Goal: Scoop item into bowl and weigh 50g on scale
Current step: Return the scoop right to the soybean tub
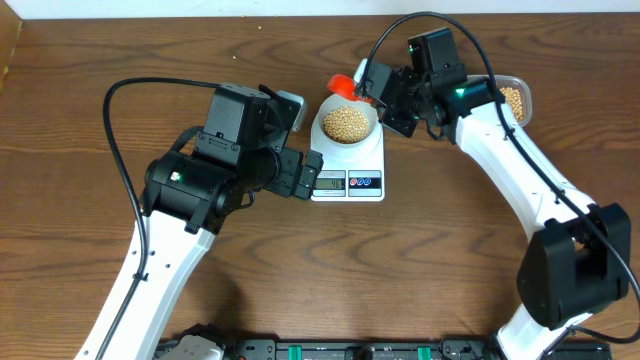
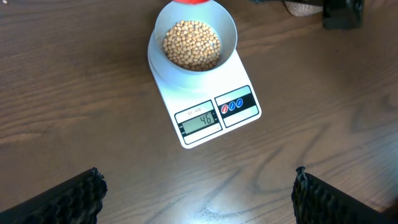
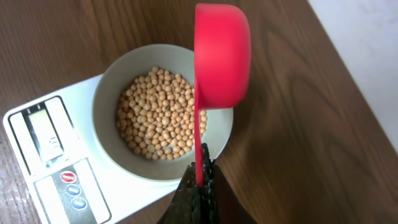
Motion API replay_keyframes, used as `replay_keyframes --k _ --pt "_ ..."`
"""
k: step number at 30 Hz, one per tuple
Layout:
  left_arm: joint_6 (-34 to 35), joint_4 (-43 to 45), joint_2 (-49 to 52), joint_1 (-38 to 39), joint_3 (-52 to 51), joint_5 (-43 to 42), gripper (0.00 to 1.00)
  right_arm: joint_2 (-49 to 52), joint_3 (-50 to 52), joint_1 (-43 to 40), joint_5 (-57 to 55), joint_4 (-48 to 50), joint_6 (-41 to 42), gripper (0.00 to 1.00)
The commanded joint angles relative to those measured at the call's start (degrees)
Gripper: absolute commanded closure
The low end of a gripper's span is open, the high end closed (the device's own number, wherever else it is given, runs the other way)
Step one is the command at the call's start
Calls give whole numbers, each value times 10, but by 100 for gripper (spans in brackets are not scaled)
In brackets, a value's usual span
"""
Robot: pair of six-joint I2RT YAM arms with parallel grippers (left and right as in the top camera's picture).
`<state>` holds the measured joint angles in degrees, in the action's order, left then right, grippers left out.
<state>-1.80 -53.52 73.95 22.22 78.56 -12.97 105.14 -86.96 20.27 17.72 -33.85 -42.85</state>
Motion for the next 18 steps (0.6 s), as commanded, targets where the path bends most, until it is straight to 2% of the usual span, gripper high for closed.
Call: replay_keyframes --k 1,14,18 --pt "-10 0 4 -2 3 5 2 -30 -13 -9 26 3 39 99" --pt "-10 0 4 -2 3 5 2 -69 -13 -160 75 3 391 99" --pt "-10 0 4 -2 3 5 2 -79 -13 -210 75 -39 443 99"
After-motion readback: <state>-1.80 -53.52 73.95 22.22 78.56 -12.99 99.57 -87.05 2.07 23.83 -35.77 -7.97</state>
